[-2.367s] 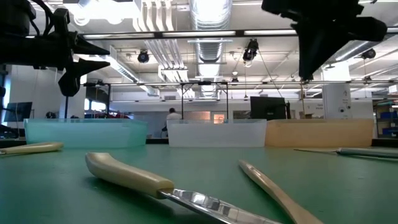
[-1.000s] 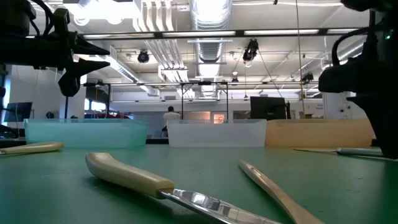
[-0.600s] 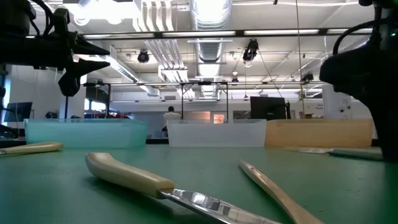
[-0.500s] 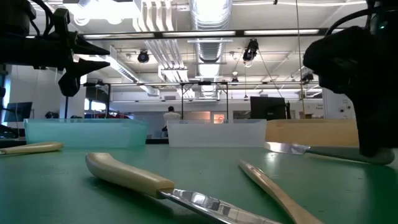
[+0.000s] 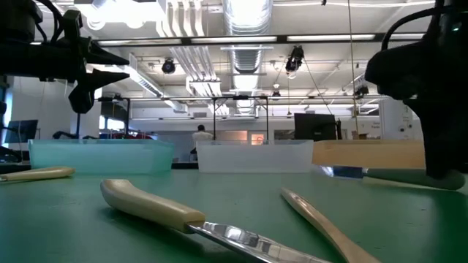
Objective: Sort silverware by color (type)
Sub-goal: Put the green knife into the transparent bin
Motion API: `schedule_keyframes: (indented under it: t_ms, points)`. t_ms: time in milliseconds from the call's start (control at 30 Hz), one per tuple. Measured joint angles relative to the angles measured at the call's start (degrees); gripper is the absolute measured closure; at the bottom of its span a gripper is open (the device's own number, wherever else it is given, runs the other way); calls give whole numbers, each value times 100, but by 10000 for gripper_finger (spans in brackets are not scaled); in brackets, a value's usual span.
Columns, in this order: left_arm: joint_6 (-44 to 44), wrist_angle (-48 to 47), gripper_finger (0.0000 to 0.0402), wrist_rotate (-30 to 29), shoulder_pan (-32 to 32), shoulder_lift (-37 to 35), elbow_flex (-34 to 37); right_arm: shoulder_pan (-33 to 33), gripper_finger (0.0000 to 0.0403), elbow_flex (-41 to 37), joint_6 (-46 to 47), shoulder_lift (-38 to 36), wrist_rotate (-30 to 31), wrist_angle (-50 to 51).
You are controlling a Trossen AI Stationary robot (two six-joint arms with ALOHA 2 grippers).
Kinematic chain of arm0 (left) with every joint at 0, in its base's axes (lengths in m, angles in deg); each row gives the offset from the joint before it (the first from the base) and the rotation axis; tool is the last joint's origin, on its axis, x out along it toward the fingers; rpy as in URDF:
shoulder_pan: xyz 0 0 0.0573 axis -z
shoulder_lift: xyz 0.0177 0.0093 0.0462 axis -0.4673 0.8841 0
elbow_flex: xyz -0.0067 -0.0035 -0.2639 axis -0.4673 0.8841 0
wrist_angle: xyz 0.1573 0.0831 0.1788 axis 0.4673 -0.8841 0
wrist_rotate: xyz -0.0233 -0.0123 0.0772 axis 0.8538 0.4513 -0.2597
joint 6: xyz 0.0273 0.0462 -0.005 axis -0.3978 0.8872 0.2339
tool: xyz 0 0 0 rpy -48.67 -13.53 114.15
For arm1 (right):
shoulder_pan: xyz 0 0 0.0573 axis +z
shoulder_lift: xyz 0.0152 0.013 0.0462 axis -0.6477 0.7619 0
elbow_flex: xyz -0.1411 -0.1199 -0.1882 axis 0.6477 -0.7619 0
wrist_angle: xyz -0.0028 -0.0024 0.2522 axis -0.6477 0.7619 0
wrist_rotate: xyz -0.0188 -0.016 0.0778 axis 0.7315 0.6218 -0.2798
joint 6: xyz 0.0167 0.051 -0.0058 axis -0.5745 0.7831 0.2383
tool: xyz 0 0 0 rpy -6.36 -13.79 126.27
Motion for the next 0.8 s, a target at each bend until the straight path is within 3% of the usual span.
schedule_keyframes:
  t_ms: [433, 800]
  points:
    - [0, 2, 293, 0, 2, 2, 0, 221, 399, 1043, -342, -42, 723, 1207]
    - [0, 1, 293, -1, 0, 4, 0, 248, 391, 472, 195, -33, 438, 589]
